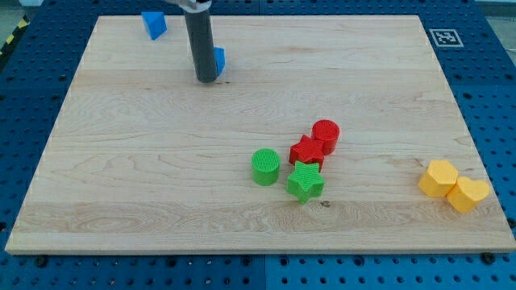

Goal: Move the blue cube to the bottom of the blue triangle

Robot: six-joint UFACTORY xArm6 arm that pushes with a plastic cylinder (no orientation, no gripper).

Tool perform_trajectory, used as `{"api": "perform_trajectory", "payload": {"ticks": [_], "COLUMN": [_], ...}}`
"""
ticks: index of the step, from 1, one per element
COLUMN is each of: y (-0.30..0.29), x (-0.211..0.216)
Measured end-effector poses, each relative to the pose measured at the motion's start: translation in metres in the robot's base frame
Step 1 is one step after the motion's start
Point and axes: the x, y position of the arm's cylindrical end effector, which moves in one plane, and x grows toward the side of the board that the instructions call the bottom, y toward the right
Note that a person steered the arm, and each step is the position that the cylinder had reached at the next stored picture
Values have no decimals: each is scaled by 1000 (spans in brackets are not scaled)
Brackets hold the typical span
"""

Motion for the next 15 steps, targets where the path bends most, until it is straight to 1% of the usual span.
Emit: {"api": "perform_trajectory", "payload": {"ticks": [1,2,3,4,5,9,10,11,12,14,15], "y": [0,21,58,75,69,-38,-57,-42,-21,-59,-65], "x": [-20,-20,-20,-34,-56,-60,-60,-60,-57,-7,-5]}}
